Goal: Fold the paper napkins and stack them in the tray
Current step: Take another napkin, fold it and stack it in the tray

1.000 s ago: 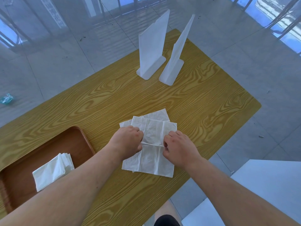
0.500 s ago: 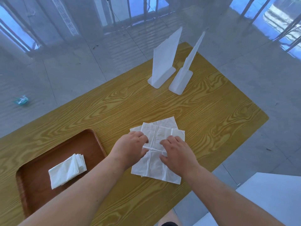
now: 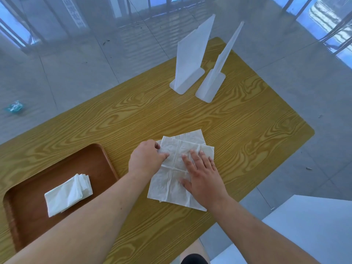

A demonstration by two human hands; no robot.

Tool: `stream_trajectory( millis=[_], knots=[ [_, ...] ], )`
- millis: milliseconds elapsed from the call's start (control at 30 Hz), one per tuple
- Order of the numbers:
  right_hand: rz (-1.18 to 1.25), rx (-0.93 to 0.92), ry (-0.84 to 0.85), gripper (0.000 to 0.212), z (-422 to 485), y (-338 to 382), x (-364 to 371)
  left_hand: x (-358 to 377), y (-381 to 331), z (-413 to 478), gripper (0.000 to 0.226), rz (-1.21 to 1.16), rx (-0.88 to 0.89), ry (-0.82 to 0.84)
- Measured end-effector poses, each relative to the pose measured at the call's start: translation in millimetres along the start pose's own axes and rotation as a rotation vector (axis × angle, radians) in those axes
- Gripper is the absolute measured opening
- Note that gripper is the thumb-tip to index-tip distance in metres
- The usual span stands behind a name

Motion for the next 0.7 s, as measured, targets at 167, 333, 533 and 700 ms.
stream_trajectory(
  millis=[167,333,533,700],
  knots=[
    [-0.008,0.008,0.019,0.079,0.6,-0.9,1.7,5.3,2.0,12.9,0.026,0.010,-0.172,0.077],
    [-0.016,0.003,0.015,0.077,0.3,-0.8,1.9,1.7,-0.3,14.0,0.027,-0.025,-0.228,0.049],
    [-0.026,-0.010,0.014,0.074,-0.9,-1.3,6.6,5.0,-8.2,12.8,0.019,0.018,-0.191,0.073],
    [-0.031,-0.003,0.023,0.075,-0.3,-2.5,6.4,1.2,-14.6,3.8,0.016,-0.023,-0.079,0.022]
  ],
)
Point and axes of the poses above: each hand's wrist, its own z-axis towards the middle knuckle, its own x-axis out of the palm, y = z × x, the point moved 9 cm from there along z, towards the middle knuckle, and after that the axes turned 13 degrees about -x, right-handed, at the moved point
